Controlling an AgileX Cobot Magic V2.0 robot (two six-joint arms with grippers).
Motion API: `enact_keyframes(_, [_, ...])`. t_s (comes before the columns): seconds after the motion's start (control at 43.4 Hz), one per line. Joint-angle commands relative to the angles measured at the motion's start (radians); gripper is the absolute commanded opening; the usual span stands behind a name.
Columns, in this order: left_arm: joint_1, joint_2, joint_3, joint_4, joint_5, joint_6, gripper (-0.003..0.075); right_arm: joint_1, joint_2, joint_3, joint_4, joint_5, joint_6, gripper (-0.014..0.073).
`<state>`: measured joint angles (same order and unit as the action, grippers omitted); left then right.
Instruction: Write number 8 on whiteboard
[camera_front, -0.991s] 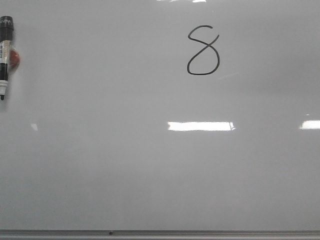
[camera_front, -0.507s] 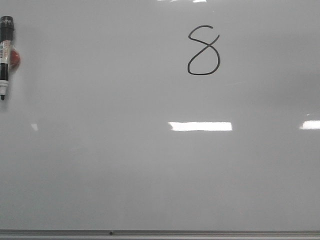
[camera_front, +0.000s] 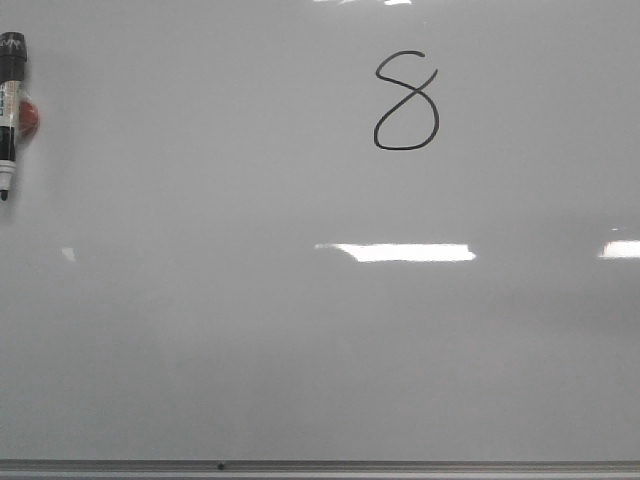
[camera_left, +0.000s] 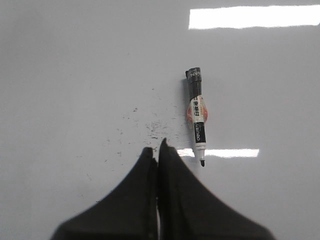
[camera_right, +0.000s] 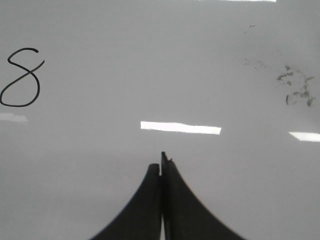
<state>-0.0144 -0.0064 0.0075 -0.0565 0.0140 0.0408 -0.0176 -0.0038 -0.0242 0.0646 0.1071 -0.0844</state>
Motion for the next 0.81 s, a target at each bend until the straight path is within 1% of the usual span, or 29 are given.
enact_keyframes(0.0, [-0.005,-0.013,0.013,-0.009,-0.086,0.001,-0.002,-0.006,-0.025,0.026,-0.004,-0.146,0.001,-0.0108])
enact_keyframes(0.069, [-0.005,-0.013,0.013,-0.009,-0.086,0.001,-0.0021,-0.006,-0.025,0.051,-0.004,-0.173,0.001,-0.0108])
enact_keyframes(0.092, [-0.005,-0.013,0.013,-0.009,-0.086,0.001,-0.0021,-0.006,-0.025,0.049,-0.004,-0.157,0.001,-0.0108])
enact_keyframes(0.553, [-0.005,-0.013,0.013,-0.009,-0.086,0.001,-0.0021,-0.006,-0.025,0.049,-0.004,-0.172,0.003,-0.0108])
enact_keyframes(0.668, [-0.005,-0.013,0.013,-0.009,-0.086,0.001,-0.0021,-0.006,-0.025,0.049,-0.005,-0.171,0.069,-0.0108])
enact_keyframes(0.783, [-0.005,-0.013,0.013,-0.009,-0.086,0.001,-0.002,-0.006,-0.025,0.049,-0.02,-0.179,0.091,-0.0108])
